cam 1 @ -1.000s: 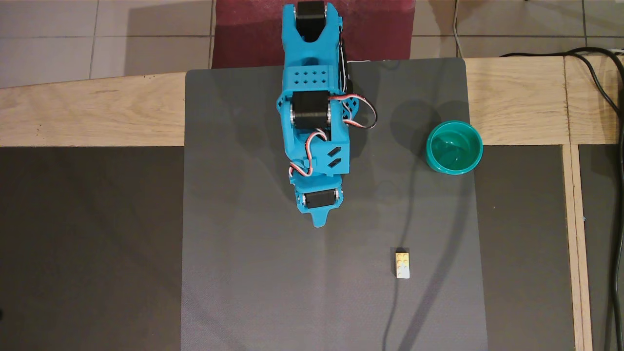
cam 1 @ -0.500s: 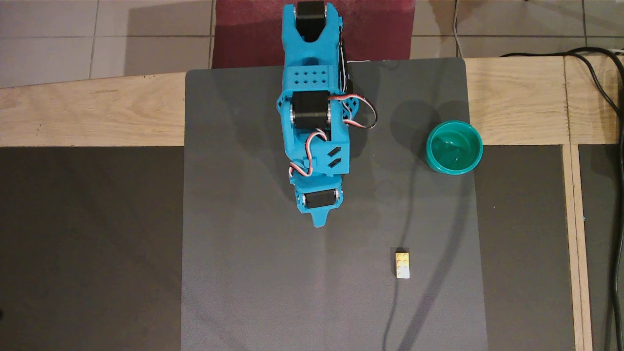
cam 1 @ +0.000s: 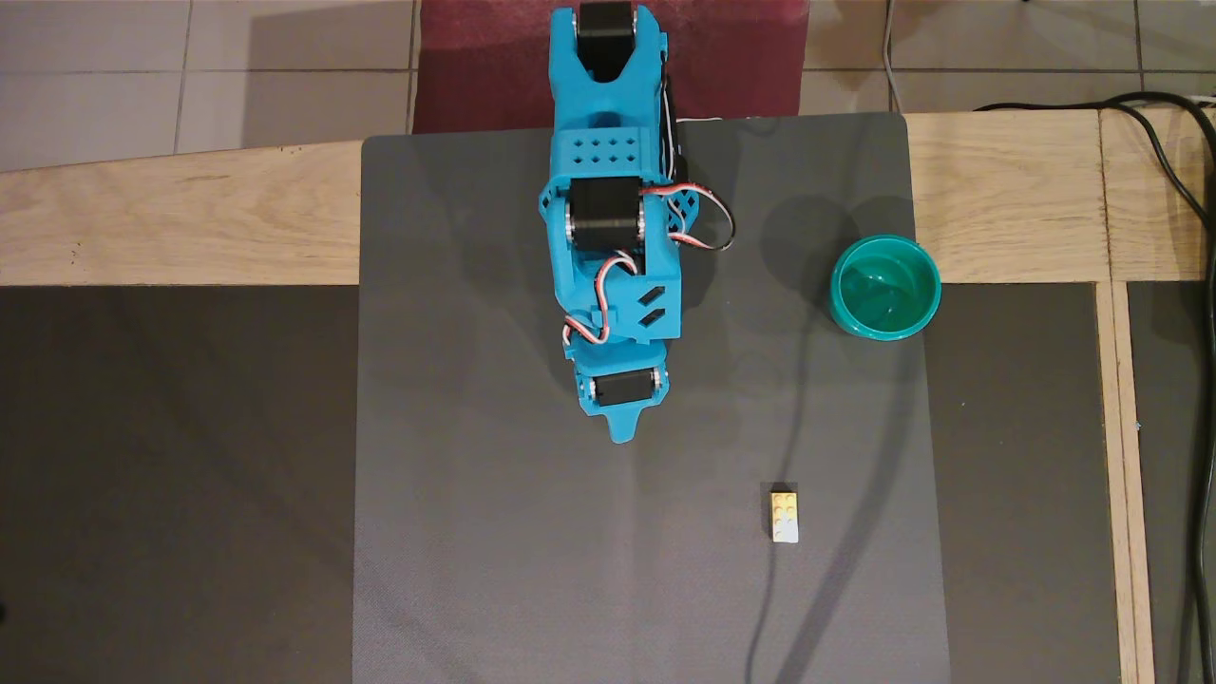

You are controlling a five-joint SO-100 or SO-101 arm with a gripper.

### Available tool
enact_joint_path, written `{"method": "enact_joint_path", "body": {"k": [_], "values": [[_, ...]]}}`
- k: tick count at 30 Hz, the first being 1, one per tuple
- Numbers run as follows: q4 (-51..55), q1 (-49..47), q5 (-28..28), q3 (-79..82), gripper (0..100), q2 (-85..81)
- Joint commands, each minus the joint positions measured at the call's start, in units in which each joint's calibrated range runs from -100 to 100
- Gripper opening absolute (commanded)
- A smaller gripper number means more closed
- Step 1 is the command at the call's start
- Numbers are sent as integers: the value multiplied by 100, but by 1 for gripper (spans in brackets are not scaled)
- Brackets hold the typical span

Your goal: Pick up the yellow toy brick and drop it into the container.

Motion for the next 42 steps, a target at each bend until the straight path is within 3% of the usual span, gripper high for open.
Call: {"method": "enact_joint_path", "body": {"k": [1,26,29,38,42], "values": [[-65,9,0,-7,0,-35],[-65,55,110,-52,0,-35],[-11,55,528,-458,0,-35],[42,-15,585,-1487,0,-1],[42,-371,653,-2209,0,1028]]}}
